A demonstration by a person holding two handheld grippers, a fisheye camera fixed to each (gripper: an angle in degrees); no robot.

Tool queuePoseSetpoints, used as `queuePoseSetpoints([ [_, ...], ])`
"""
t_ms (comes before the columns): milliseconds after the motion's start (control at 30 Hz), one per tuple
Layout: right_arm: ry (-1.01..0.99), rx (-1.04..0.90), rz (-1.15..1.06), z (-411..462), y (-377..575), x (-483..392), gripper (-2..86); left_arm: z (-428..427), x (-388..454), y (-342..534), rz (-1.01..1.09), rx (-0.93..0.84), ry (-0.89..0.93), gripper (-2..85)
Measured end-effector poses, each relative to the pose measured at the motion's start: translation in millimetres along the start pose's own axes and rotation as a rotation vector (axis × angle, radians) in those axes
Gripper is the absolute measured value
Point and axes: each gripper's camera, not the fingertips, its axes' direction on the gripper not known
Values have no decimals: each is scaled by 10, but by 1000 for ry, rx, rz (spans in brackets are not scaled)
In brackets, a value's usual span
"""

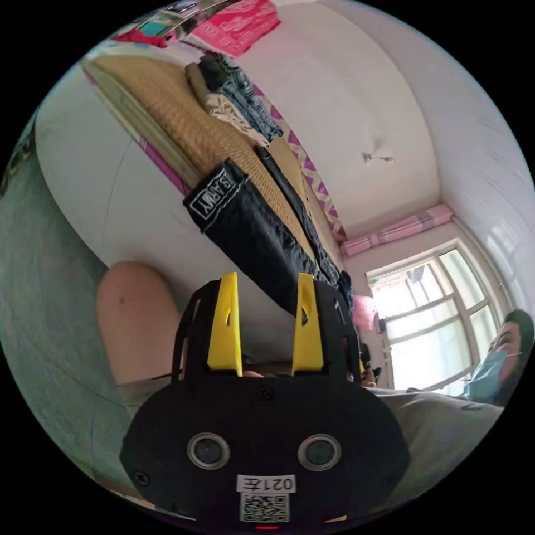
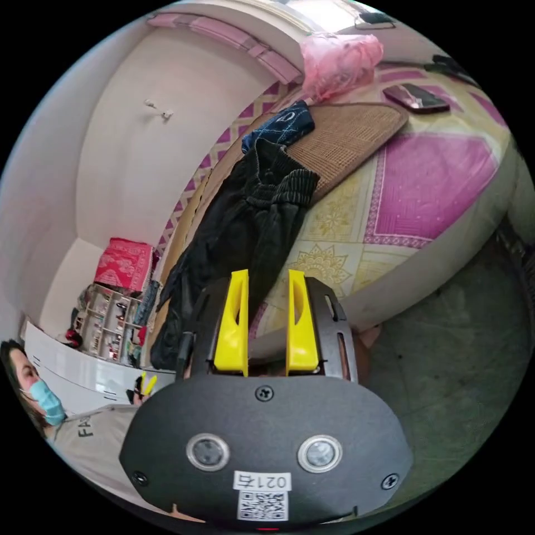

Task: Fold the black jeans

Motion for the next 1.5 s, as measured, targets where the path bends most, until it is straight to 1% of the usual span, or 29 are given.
queuePoseSetpoints([
  [133, -128, 19, 86, 142, -60, 282, 91, 185, -305, -9, -81, -4, 73, 138],
  [200, -146, 27, 102, 175, -86, 355, 91, 283, -465, -62, -122, 26, 133, 137],
  [333, -194, 31, 146, 226, -132, 510, 96, 421, -581, -151, -145, 52, 154, 131],
  [433, -214, 27, 158, 250, -145, 610, 93, 455, -700, -155, -181, 59, 153, 76],
  [500, -230, 28, 164, 264, -138, 678, 88, 377, -814, -89, -206, 99, 179, 8],
  [600, -238, 36, 167, 294, -107, 775, 75, 334, -871, -39, -164, 123, 262, -6],
  [700, -253, 41, 170, 339, -83, 860, 54, 303, -799, -43, -123, 126, 302, -9],
  [833, -293, 53, 150, 325, -83, 876, 16, 229, -466, -145, -26, 97, 285, -10],
  [933, -344, 47, 115, 285, -176, 765, 6, 199, 21, -379, 99, 40, 225, -10],
  [1000, -385, 46, 93, 271, -296, 653, 3, 267, 502, -701, 203, -20, 123, -10],
  [1100, -435, 33, 51, 312, -622, 377, 2, 492, 1092, -1251, 294, -100, 2, -10],
  [1233, -458, 18, -2, 523, -1260, -105, 2, 921, 1586, -2012, 310, -193, -56, -10],
  [1367, -405, -14, -55, 911, -1952, -518, 6, 1669, 1943, -3011, 320, -305, -114, -9],
  [1433, -333, -39, -65, 1368, -2472, -724, 12, 2130, 2039, -3445, 337, -344, -141, -8],
  [1500, -267, -71, -56, 1823, -2839, -800, 21, 2900, 2004, -3955, 327, -403, -210, -4],
])
